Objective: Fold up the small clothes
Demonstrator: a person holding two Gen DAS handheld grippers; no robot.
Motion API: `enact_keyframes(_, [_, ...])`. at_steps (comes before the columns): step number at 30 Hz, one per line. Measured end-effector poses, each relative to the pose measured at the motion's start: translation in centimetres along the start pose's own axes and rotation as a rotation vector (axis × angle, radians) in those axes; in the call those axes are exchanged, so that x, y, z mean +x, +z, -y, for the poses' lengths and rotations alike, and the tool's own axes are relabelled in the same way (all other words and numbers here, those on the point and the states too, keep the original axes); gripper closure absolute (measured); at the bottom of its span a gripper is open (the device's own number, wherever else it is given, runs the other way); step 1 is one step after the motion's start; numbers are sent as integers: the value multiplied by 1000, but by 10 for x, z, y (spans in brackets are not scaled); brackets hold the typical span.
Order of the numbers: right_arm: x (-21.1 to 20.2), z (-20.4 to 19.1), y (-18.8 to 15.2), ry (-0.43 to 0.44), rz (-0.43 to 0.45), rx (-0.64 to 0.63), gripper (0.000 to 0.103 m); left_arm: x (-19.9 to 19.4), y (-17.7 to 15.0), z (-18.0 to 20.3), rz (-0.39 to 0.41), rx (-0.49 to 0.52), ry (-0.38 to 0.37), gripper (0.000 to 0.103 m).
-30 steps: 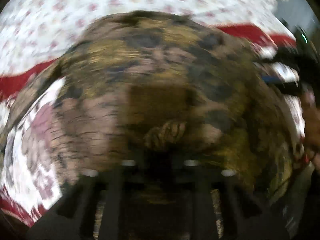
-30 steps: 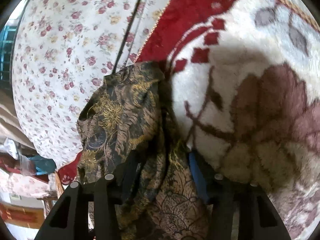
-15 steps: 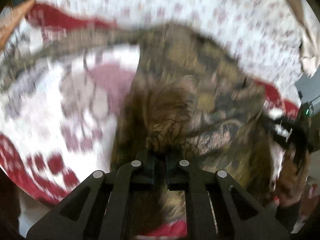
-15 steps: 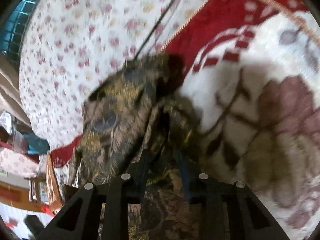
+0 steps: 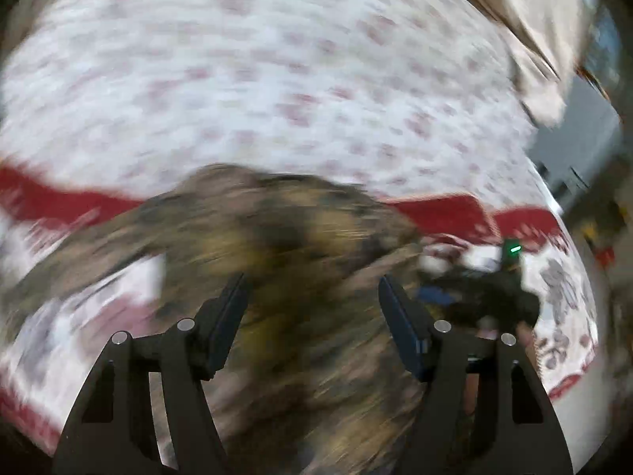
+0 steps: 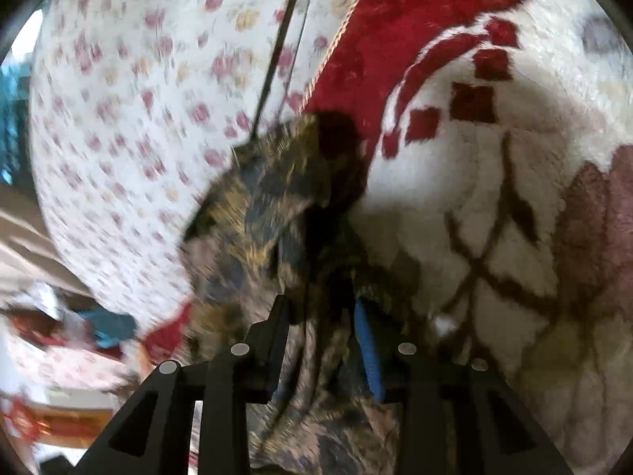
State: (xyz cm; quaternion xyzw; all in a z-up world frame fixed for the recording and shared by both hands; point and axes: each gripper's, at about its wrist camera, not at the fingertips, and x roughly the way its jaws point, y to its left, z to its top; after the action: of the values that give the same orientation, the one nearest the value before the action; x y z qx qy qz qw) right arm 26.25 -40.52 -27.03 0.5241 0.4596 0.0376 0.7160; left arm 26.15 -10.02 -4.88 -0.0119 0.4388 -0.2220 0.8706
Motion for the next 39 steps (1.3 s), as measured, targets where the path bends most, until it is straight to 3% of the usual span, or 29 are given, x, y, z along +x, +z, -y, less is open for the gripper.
enact_keyframes(4, [-1,21,1,67,-33,109,69,102,34,56,-173,150,-68,35])
enact_keyframes(7, [-6,29,5,85,-13,150,69,173,43,83,-309,177,-99,35])
enact_keyframes(9, [-4,34,7,108,-13,182,69,202,44,97,-349,201,-89,36])
enact_keyframes(10, [-4,34,9,110,-15,185,69,218,45,103,-363,205,-82,38])
enact_keyframes(12, [-3,34,11,109,-8,194,69,239,44,110,-397,199,-97,58])
enact_keyframes(13, [-3,36,11,112,-3,207,70,245,44,112,-409,197,-95,67])
enact_keyframes(14, [-4,38,11,124,3,220,70,250,43,111,-422,194,-85,88])
enact_keyframes(15, [-5,40,11,135,9,234,72,254,45,106,-433,175,-74,94])
enact_keyframes(20, [-3,38,11,117,19,229,76,223,76,49,-346,-43,-178,96])
enact_keyframes(24, [12,31,15,224,6,216,75,209,85,32,-341,-53,-183,96])
enact_keyframes(26, [15,27,16,164,11,191,79,212,88,32,-353,-67,-206,96])
enact_keyframes(27, [13,28,17,176,18,188,93,212,89,28,-357,-70,-213,96])
enact_keyframes(28, [9,28,18,187,30,186,97,213,90,29,-357,-73,-220,96])
enact_keyframes(34, [-56,32,17,83,276,200,99,222,102,28,-309,-123,-248,97])
enact_keyframes(37, [-39,41,21,-32,239,222,99,244,99,35,-333,-98,-174,97])
enact_keyframes(39, [-37,46,19,-30,229,247,99,251,93,39,-365,-92,-200,97])
